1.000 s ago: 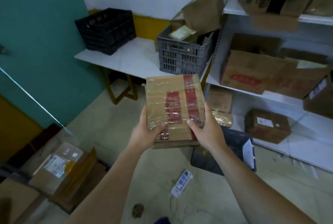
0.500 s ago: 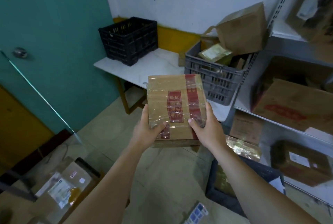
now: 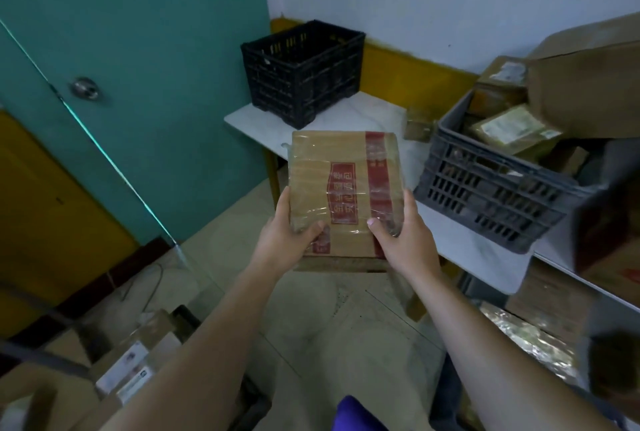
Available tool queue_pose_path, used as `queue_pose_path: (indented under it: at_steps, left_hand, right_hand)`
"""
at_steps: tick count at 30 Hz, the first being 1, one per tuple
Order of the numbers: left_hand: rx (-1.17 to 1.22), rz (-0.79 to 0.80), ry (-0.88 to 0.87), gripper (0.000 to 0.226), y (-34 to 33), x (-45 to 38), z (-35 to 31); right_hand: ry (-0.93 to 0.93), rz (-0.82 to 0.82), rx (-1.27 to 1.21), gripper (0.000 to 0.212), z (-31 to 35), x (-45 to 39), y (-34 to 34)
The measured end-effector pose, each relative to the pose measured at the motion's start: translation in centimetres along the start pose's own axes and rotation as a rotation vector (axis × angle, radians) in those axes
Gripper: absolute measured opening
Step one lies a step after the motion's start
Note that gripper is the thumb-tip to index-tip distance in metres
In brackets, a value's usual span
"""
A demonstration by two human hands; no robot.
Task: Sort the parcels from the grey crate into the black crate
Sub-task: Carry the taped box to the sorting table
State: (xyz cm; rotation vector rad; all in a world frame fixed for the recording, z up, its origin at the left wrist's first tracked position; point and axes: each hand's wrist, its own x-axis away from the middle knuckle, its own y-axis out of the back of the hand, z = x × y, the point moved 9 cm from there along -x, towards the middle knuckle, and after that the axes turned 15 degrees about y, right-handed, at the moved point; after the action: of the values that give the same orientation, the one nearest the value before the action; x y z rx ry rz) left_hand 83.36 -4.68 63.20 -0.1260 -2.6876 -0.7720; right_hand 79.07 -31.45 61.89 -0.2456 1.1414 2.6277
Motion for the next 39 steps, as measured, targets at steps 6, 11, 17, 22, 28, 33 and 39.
queue_pose_path:
  at_steps: [6, 11, 17, 22, 28, 33, 39]
  left_hand:
    - [-0.023, -0.011, 0.035, 0.101, 0.3, -7.6, -0.2]
    - [-0.001, 0.012, 0.073, 0.105, 0.0, -14.7, -1.7]
    - [0.020, 0.012, 0.061, 0.105, 0.8, -21.5, -5.5]
    - [-0.023, -0.035, -0.008, 0.099, 2.7, -26.4, -9.0]
    - [-0.010, 0.041, -0.058, 0.094, 3.0, -33.3, -11.0]
    - [-0.046, 0.129, -0.087, 0.101, 3.6, -40.5, -11.9]
    - [-0.123, 0.294, -0.123, 0.102, 4.6, -47.9, -13.0]
  right_hand:
    - [-0.014, 0.025, -0.040, 0.106, -1.9, -6.6, -3.9]
    - [-0.005, 0.021, -0.124, 0.099, -3.3, -13.2, -6.4]
    - [-0.007, -0.003, -0.183, 0.093, -4.6, -20.9, -7.9]
    - [0.034, -0.020, -0.182, 0.088, -3.4, -26.9, -8.3]
    - [-0.006, -0.037, -0.112, 0.093, -4.3, -32.3, -10.0]
    - [-0.083, -0.091, -0.083, 0.085, -4.7, -36.4, -12.5]
    - [-0.223, -0.186, -0.069, 0.084, -4.2, -39.2, -15.3]
